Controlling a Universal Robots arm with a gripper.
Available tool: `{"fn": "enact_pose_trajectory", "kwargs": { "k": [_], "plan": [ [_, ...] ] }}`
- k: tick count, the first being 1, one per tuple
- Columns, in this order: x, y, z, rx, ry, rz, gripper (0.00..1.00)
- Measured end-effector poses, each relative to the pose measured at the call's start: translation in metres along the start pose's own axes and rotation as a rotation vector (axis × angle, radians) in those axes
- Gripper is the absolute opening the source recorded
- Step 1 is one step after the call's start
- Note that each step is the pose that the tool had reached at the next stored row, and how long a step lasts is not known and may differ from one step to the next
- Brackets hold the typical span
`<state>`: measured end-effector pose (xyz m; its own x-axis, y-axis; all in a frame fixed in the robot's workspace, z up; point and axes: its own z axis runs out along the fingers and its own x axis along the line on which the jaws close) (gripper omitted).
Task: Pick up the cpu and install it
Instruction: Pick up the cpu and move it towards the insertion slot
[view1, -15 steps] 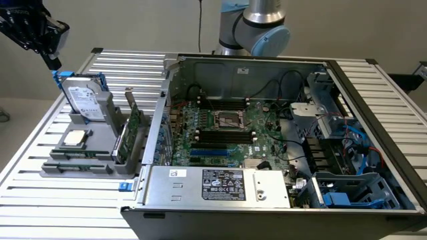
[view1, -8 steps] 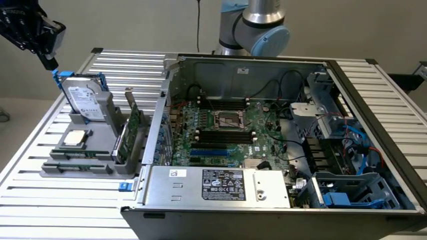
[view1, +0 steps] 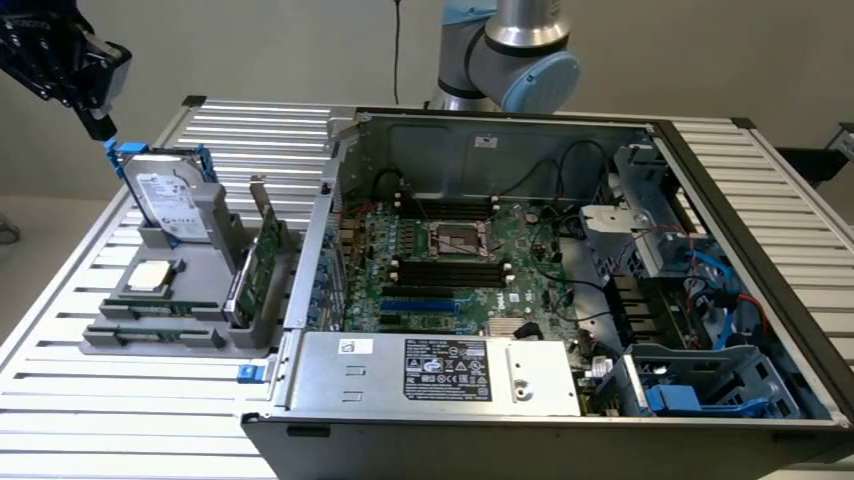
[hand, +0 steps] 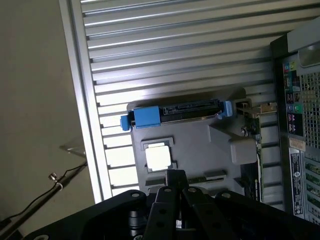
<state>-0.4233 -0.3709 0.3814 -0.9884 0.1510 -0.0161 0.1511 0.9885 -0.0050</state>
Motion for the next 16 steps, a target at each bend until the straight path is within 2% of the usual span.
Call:
{"fn": "enact_pose_trajectory", "kwargs": {
  "k": [3, 4, 5, 8, 9, 11, 12, 13, 14, 15, 16],
  "plan": [
    [0.0, 0.0, 0.0, 0.0, 0.0, 0.0, 0.12],
    [0.0, 0.0, 0.0, 0.0, 0.0, 0.0, 0.17],
    [0.0, 0.0, 0.0, 0.0, 0.0, 0.0, 0.17],
    [0.0, 0.0, 0.0, 0.0, 0.0, 0.0, 0.36],
    [0.0, 0.0, 0.0, 0.0, 0.0, 0.0, 0.36],
    [0.0, 0.0, 0.0, 0.0001, 0.0, 0.0, 0.47],
    [0.0, 0.0, 0.0, 0.0003, 0.0005, 0.0, 0.47],
    [0.0004, -0.0001, 0.0003, 0.0001, 0.0006, -0.001, 0.53],
    [0.0008, -0.0004, 0.0012, 0.0001, 0.0007, -0.003, 0.53],
    [0.0011, -0.0009, 0.0026, -0.0002, 0.0018, -0.009, 0.6],
    [0.0011, -0.0015, 0.0041, -0.0006, 0.003, -0.017, 0.6]
  ]
}}
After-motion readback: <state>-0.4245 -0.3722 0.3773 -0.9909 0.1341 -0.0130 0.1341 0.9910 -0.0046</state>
